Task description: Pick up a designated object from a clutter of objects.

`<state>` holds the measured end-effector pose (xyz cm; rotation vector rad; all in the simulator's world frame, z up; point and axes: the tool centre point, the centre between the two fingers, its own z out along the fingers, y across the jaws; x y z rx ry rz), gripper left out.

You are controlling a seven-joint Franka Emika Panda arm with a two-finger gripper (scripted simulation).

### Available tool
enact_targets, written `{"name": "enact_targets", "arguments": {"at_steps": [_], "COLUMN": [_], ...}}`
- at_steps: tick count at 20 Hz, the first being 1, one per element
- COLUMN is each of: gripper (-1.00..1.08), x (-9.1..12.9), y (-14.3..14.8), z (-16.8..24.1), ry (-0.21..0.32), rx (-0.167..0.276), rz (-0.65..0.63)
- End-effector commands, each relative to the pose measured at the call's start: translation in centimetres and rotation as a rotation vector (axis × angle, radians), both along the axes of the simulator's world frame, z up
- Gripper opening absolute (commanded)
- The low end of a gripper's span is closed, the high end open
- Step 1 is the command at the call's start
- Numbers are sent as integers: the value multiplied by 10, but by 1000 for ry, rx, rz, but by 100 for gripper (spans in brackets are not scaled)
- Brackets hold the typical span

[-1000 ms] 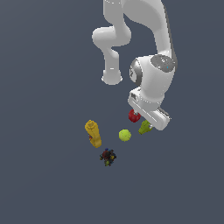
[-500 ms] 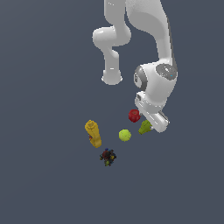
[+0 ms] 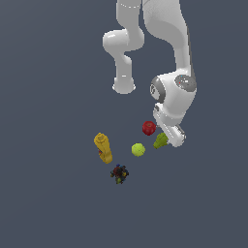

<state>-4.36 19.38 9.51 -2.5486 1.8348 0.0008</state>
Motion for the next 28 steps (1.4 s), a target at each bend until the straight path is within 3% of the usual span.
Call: {"name": "enact_targets", "arguments": {"at_steps": [1, 10, 25, 26, 28], "gripper": [100, 100, 100, -100, -100], "x": [-2, -3, -3, -3, -3], "y": [2, 3, 3, 3, 3], "z": [-3, -9, -54, -54, -54], "ry": [0, 1, 0, 0, 0], "rx": [-1, -1, -1, -1, -1], "rz": [-16, -20, -24, -24, -24]}}
